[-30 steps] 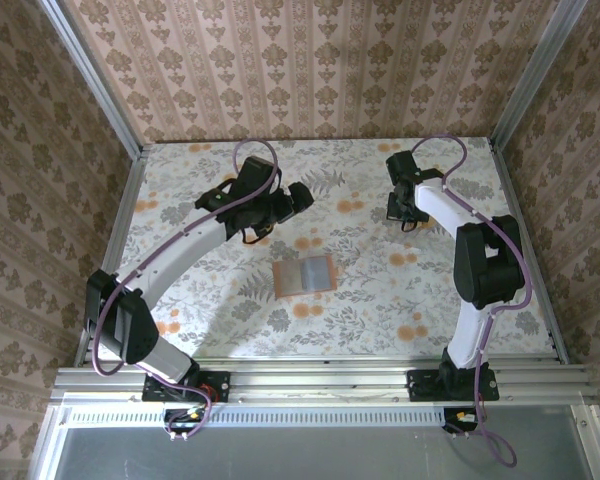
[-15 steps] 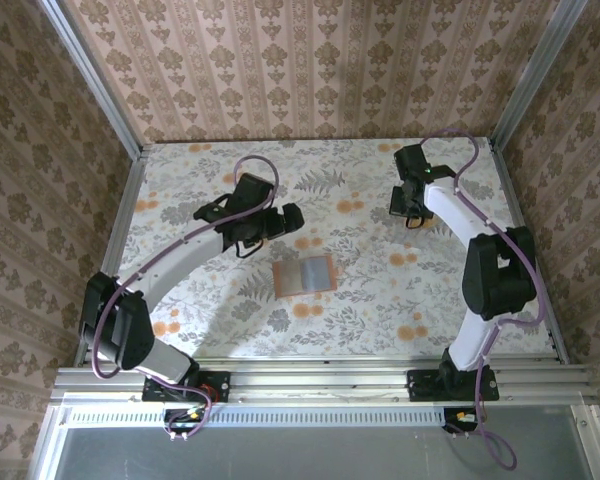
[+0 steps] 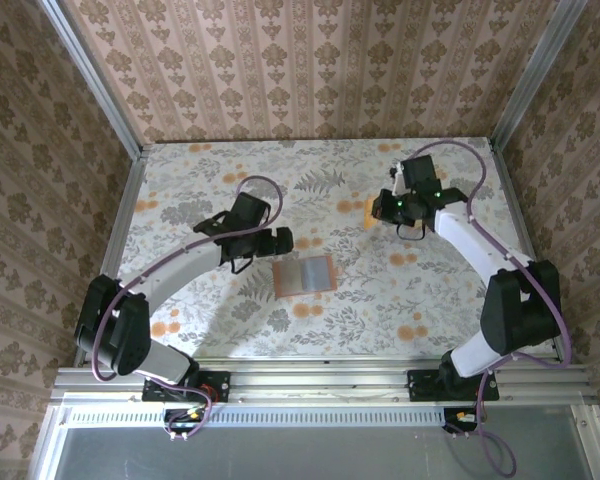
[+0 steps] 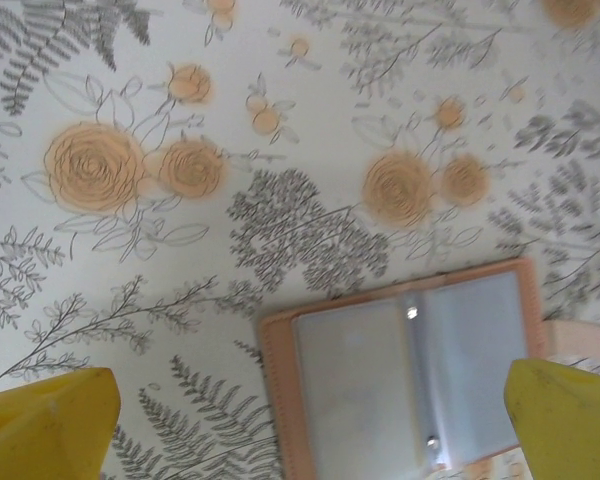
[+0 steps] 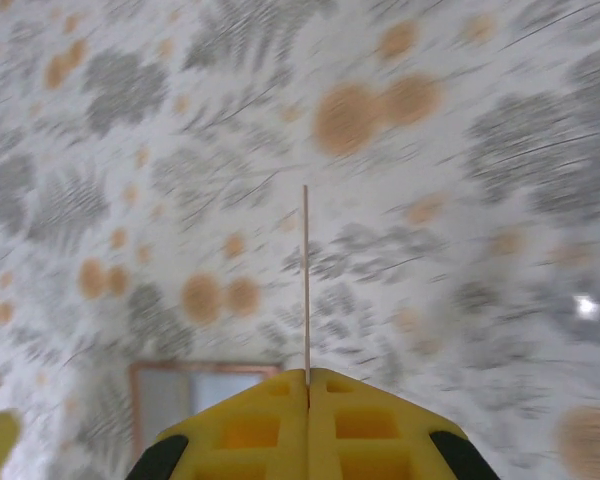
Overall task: Put the credit cards into the card holder
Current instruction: Pick up the credit card from the storage box, then insert the credit card into the card slot.
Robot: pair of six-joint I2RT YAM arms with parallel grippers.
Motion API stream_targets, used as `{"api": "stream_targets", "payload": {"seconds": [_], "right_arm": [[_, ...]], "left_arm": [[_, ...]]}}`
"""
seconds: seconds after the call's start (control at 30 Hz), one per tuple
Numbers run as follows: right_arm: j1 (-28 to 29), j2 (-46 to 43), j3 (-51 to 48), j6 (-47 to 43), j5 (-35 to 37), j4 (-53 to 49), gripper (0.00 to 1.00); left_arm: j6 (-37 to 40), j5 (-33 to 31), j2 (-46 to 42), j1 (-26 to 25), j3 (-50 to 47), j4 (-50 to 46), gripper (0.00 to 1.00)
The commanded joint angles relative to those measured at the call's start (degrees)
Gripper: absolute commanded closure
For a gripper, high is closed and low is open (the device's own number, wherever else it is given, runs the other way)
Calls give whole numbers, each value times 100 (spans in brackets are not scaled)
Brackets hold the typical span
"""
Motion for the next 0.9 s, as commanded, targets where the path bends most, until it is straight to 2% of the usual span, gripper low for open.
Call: {"api": "stream_targets", "payload": {"seconds": [0.0, 0.13, 0.37, 0.53, 0.87], "right_arm": [[322, -54, -576, 427, -1129, 1276, 100], [722, -93, -1352, 685, -1309, 2405, 100], [995, 22, -2346, 1328, -1357, 3971, 100], [1175, 205, -2613, 1513, -1304, 4415, 100], [1519, 535, -2684, 1575, -1237, 4644, 100]], "left_arm": [[284, -184, -244, 16, -336, 244, 0], [285, -278, -293, -14, -705, 480, 0], [503, -500, -152, -239, -888, 611, 0], [561, -587, 119, -365, -807, 548, 0], [614, -718, 450, -530, -688, 618, 0]]}}
